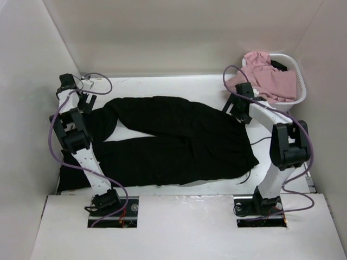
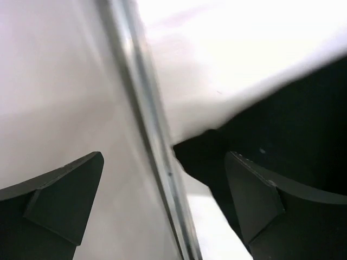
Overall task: Fold and stack the trousers
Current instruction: Fold the trousers
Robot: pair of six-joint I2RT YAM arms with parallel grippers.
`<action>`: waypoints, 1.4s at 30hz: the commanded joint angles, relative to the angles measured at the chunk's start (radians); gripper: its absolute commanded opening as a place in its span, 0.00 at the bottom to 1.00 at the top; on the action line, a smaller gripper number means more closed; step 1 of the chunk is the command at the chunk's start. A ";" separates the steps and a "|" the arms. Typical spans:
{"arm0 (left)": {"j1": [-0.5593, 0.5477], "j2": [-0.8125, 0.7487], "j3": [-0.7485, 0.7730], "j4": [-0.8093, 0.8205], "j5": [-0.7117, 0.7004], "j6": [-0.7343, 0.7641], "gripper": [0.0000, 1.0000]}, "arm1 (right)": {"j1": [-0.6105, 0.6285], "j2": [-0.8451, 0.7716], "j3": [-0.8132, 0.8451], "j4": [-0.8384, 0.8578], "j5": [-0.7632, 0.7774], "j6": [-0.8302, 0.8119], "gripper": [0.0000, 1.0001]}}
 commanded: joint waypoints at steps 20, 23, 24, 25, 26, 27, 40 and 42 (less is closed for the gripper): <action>-0.013 0.027 -0.219 -0.003 -0.036 0.014 0.18 | 0.049 0.091 0.029 -0.111 0.066 -0.083 0.75; -0.013 0.021 -0.231 0.013 -0.038 0.002 0.03 | 0.031 0.094 0.032 -0.100 0.029 -0.108 0.41; -0.013 0.013 -0.236 0.025 -0.038 -0.003 0.01 | 0.021 0.094 0.029 -0.096 0.011 -0.109 0.26; -0.010 0.004 -0.239 0.040 -0.038 -0.006 0.00 | 0.012 0.094 0.028 -0.092 0.000 -0.106 0.16; -0.006 -0.014 -0.245 0.066 -0.039 -0.014 0.00 | 0.005 0.091 0.025 -0.091 -0.011 -0.105 0.05; 0.002 -0.039 -0.251 0.100 -0.042 -0.020 0.00 | 0.003 0.085 0.023 -0.089 -0.011 -0.109 0.00; 0.034 -0.335 -0.348 0.287 -0.071 0.057 0.00 | 0.142 -0.183 -0.073 -0.077 0.142 0.006 0.98; 0.046 -0.344 -0.374 0.312 -0.106 0.058 0.00 | 0.234 -0.168 -0.017 -0.098 0.229 0.036 1.00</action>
